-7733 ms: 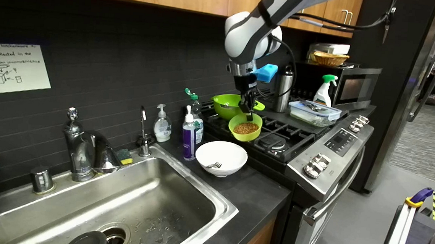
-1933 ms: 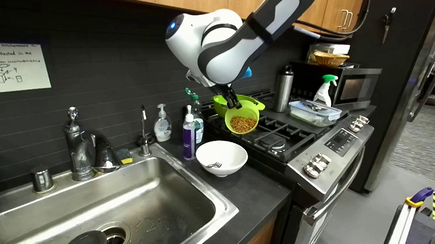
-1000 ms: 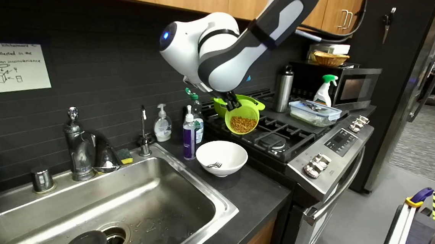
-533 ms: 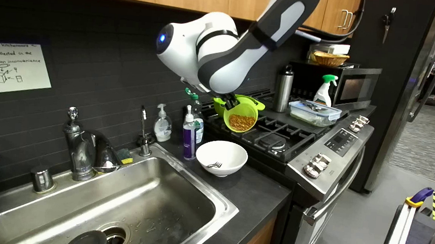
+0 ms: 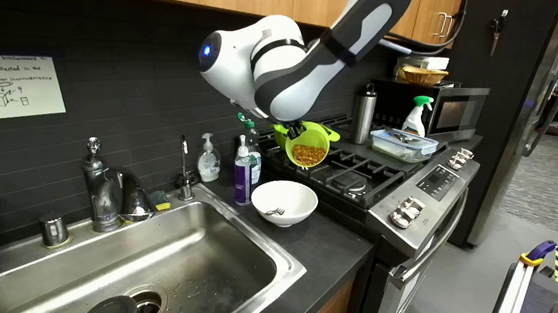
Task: Pour some of the content of the yellow bowl into the white bowl
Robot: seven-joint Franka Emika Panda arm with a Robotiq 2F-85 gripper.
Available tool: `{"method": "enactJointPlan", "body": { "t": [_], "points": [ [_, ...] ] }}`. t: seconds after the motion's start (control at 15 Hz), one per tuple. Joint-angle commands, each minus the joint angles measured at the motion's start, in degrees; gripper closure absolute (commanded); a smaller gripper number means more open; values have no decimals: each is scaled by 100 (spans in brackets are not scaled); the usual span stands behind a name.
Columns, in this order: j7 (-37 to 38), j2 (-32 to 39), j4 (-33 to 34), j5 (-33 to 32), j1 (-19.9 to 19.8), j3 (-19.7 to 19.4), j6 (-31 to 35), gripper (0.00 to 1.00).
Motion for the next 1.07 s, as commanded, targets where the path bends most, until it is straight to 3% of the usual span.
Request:
{"method": "enactJointPlan", "body": {
  "t": [0.0, 1.0],
  "points": [
    [179, -132, -110, -224, 56, 34, -127, 99],
    [600, -190, -258, -487, 170, 132, -393, 99]
  ]
}}
